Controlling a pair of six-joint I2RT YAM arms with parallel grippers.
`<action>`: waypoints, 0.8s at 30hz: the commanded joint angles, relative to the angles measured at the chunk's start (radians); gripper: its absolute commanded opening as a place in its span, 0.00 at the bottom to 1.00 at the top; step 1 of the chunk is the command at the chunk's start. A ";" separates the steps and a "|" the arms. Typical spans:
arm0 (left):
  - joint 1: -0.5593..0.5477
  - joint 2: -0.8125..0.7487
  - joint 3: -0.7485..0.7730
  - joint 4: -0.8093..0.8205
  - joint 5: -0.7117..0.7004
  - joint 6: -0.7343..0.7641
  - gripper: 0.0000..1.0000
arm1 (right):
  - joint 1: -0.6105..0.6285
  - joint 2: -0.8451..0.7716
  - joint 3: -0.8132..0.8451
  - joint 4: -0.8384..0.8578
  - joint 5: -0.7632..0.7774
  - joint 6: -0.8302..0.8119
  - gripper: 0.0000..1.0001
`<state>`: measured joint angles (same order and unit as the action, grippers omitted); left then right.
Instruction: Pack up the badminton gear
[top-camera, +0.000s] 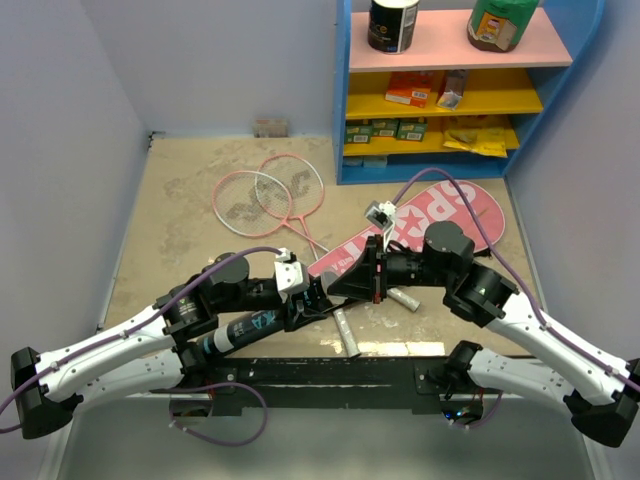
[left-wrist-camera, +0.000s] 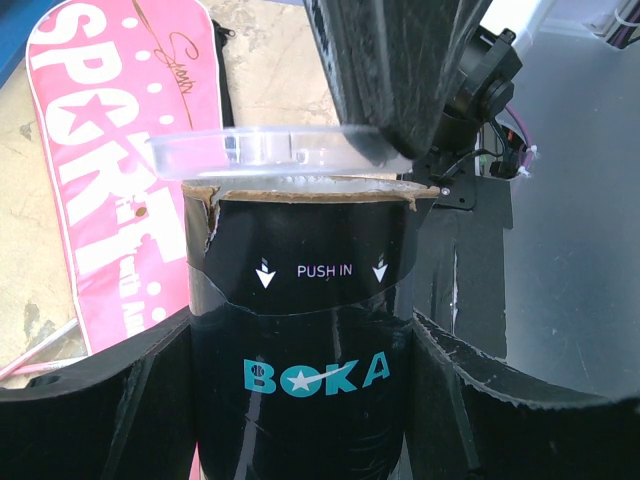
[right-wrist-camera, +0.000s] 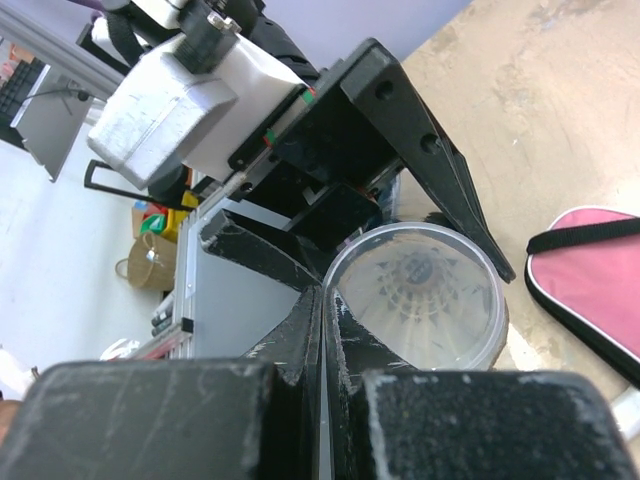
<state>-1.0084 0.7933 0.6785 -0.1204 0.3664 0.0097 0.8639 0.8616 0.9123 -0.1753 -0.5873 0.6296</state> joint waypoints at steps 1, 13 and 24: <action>-0.001 -0.023 0.009 0.077 0.011 -0.014 0.00 | 0.006 -0.016 -0.023 0.045 0.000 0.004 0.00; -0.001 -0.028 0.007 0.082 0.008 -0.016 0.00 | 0.006 -0.039 -0.072 0.091 -0.019 0.035 0.00; -0.001 -0.022 0.007 0.082 0.011 -0.014 0.00 | 0.006 -0.039 -0.096 0.171 -0.057 0.085 0.00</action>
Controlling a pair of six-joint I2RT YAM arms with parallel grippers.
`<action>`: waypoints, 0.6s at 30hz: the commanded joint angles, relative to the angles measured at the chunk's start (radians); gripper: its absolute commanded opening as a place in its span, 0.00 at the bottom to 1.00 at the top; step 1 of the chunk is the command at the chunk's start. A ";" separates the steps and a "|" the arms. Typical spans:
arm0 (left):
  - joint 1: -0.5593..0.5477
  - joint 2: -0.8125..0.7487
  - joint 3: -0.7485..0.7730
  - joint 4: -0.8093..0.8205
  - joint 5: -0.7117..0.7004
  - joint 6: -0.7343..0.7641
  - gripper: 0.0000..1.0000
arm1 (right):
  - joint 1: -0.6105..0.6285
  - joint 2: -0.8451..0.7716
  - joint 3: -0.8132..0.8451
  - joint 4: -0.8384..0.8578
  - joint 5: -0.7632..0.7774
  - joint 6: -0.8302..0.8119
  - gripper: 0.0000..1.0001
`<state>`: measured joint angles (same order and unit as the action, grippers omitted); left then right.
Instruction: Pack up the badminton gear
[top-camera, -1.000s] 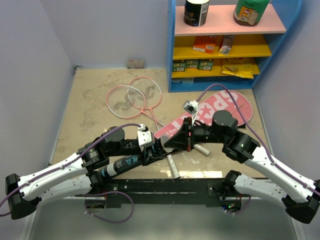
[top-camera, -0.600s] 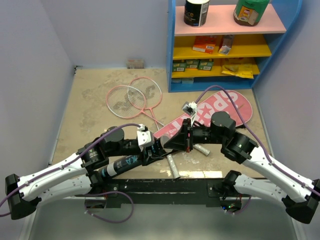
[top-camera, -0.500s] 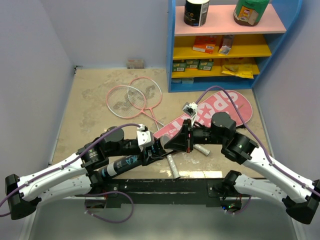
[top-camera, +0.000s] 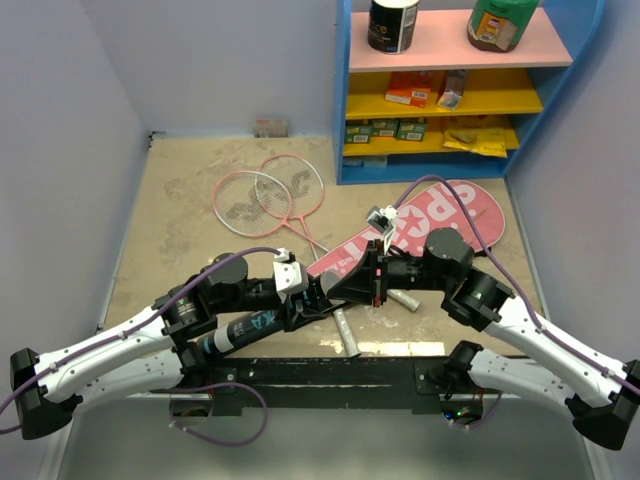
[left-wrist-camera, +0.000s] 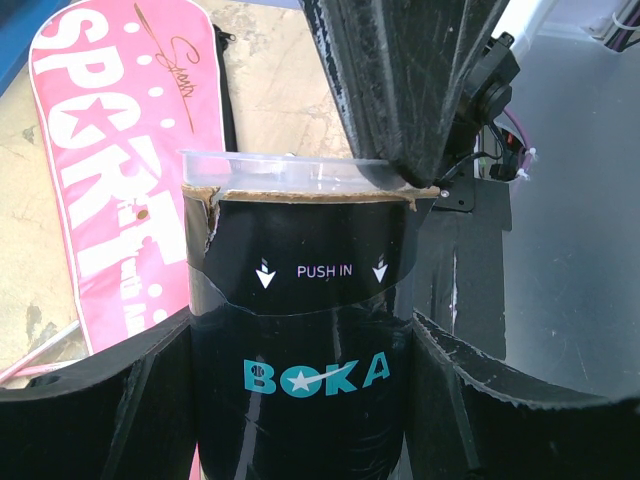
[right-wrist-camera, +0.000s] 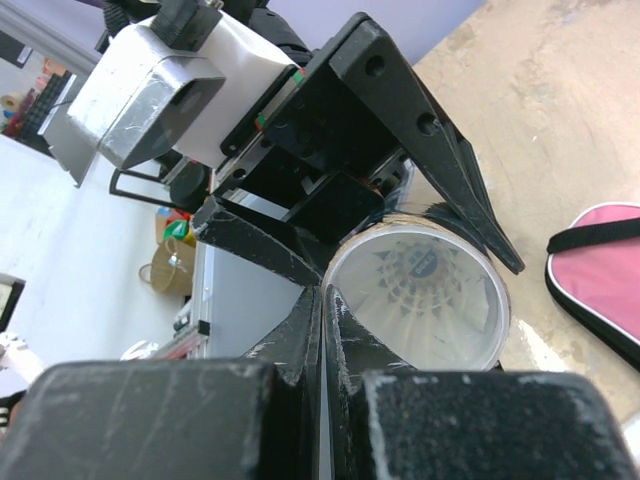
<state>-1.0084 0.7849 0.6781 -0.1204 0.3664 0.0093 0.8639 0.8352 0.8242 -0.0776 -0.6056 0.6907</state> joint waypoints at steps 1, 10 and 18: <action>-0.001 -0.012 0.008 0.082 0.011 -0.014 0.00 | 0.006 -0.013 -0.010 0.073 -0.042 0.026 0.00; -0.001 -0.012 0.008 0.082 0.006 -0.015 0.00 | 0.006 0.001 -0.033 0.073 -0.057 0.032 0.00; -0.001 -0.018 0.008 0.080 -0.006 0.012 0.00 | 0.012 0.004 -0.046 0.098 -0.097 0.038 0.00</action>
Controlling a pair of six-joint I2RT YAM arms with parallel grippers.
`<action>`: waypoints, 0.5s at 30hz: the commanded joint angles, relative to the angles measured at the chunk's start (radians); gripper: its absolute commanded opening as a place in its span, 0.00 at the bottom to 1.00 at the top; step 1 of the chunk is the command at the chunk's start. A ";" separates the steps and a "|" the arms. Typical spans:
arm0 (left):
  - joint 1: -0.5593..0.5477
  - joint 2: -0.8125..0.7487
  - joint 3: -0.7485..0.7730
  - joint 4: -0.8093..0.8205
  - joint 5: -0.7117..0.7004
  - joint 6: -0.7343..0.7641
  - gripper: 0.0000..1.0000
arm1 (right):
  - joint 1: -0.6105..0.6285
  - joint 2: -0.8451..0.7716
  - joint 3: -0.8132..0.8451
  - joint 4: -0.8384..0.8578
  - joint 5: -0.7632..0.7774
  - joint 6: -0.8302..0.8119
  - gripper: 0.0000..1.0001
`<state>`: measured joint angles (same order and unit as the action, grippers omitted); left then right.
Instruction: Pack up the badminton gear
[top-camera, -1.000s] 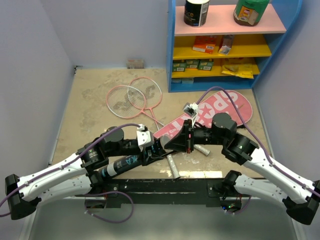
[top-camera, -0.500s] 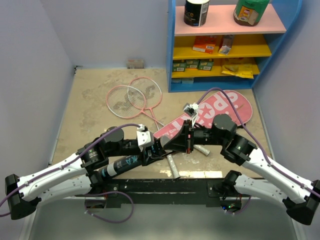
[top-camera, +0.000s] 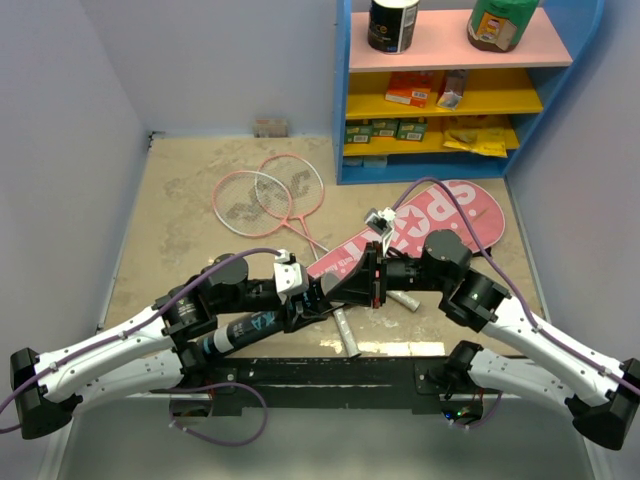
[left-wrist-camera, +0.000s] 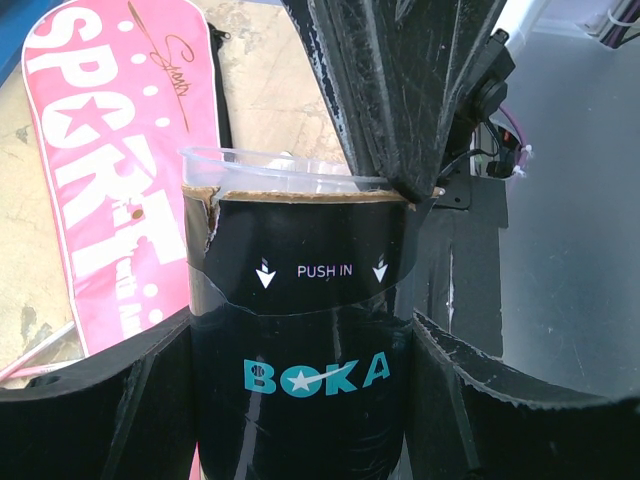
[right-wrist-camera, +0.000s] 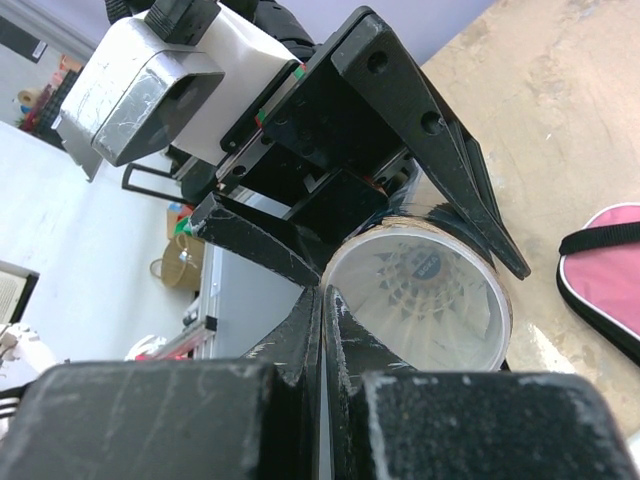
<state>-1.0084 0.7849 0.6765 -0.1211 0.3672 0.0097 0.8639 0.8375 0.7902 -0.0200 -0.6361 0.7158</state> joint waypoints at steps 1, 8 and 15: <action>-0.001 -0.016 0.009 0.081 -0.007 0.012 0.00 | 0.014 0.002 -0.014 0.041 -0.069 0.016 0.00; 0.001 -0.019 0.011 0.081 -0.008 0.012 0.00 | 0.029 -0.001 -0.063 0.114 -0.089 0.066 0.28; 0.001 -0.016 0.011 0.080 -0.002 0.010 0.00 | 0.037 0.017 -0.095 0.180 -0.073 0.099 0.50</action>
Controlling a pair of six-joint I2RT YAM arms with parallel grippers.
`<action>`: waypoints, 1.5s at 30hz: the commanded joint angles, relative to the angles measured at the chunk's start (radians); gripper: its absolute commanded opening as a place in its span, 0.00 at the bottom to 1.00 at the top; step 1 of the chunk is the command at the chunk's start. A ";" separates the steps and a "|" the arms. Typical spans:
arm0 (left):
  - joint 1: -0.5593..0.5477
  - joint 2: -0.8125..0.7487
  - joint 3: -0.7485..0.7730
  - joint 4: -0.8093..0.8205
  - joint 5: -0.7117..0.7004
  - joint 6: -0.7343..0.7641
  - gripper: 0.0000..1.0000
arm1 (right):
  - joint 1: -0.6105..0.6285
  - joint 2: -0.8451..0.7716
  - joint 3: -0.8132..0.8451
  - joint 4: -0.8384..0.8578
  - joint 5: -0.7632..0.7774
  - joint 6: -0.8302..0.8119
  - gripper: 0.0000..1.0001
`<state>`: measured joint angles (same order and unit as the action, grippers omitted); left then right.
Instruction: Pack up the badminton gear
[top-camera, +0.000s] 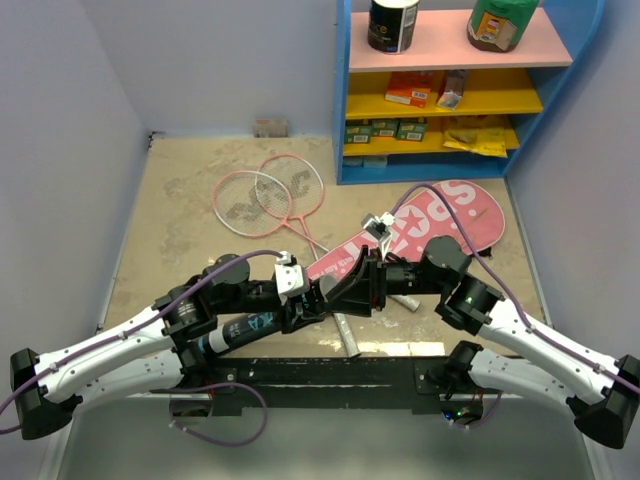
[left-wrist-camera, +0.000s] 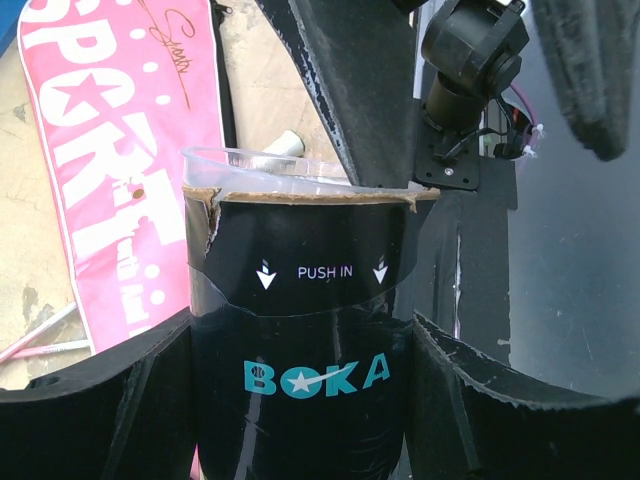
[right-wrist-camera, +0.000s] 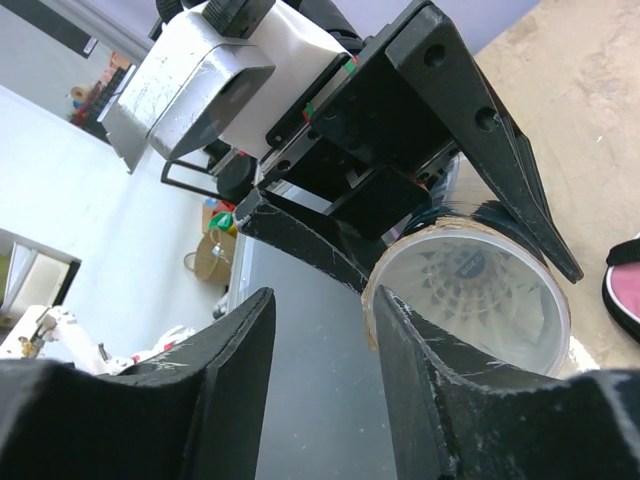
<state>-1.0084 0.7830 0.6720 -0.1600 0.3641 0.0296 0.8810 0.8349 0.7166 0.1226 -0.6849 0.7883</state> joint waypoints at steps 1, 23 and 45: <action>0.001 -0.013 0.015 0.122 0.002 -0.010 0.00 | 0.019 0.021 -0.019 0.034 -0.009 0.025 0.50; 0.001 -0.045 0.011 0.129 0.022 -0.010 0.00 | -0.016 0.079 -0.034 0.018 0.200 -0.008 0.52; 0.002 -0.071 0.006 0.134 -0.001 -0.010 0.00 | -0.033 0.016 -0.108 -0.037 0.211 0.006 0.34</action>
<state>-0.9989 0.7292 0.6563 -0.1799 0.3408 0.0486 0.8368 0.8017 0.5865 0.1970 -0.5037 0.8276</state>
